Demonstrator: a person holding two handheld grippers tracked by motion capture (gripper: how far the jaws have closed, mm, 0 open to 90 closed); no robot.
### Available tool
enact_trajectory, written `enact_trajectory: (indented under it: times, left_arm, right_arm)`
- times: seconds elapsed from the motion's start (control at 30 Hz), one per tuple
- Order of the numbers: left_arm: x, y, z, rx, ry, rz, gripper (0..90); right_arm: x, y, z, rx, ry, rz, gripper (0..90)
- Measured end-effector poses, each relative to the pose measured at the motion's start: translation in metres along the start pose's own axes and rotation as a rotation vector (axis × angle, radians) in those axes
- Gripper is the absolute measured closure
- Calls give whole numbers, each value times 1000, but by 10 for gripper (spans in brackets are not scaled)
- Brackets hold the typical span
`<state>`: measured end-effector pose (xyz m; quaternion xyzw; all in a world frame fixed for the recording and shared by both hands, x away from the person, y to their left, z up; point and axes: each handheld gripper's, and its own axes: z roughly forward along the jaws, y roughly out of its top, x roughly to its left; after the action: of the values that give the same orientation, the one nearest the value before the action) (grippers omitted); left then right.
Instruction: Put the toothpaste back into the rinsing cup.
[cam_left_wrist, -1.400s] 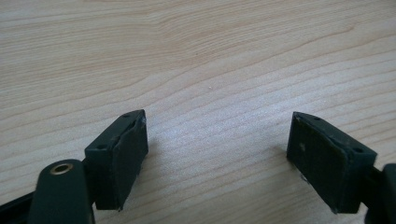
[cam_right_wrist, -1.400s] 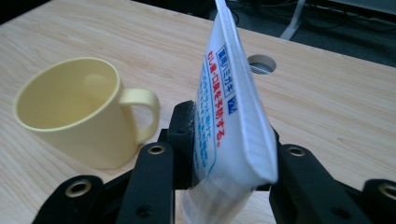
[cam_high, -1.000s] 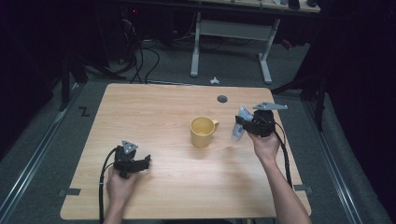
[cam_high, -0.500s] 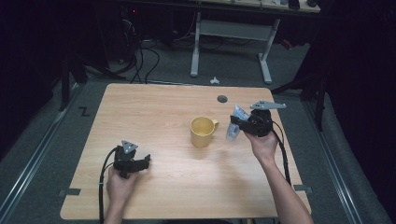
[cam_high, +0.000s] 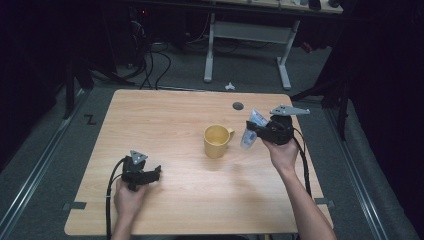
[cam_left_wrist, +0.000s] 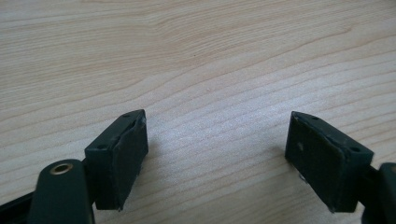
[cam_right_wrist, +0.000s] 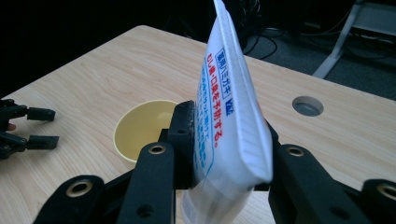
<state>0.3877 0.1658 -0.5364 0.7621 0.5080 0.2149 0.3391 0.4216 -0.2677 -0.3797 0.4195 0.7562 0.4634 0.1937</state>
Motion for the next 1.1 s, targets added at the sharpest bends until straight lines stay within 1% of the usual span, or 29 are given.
enact_trajectory:
  times: [0.27, 0.8, 1.1]
  left_arm:
    - [0, 0, 0, 0, 0, 0, 215]
    - [0, 0, 0, 0, 1, -1, 215]
    - [0, 0, 0, 0, 1, -1, 215]
  right_arm:
    - [6, 7, 0, -10, 12, -10, 696]
    - [13, 18, 2, -21, 44, -25, 697]
    - [18, 25, 6, -16, 56, -40, 697]
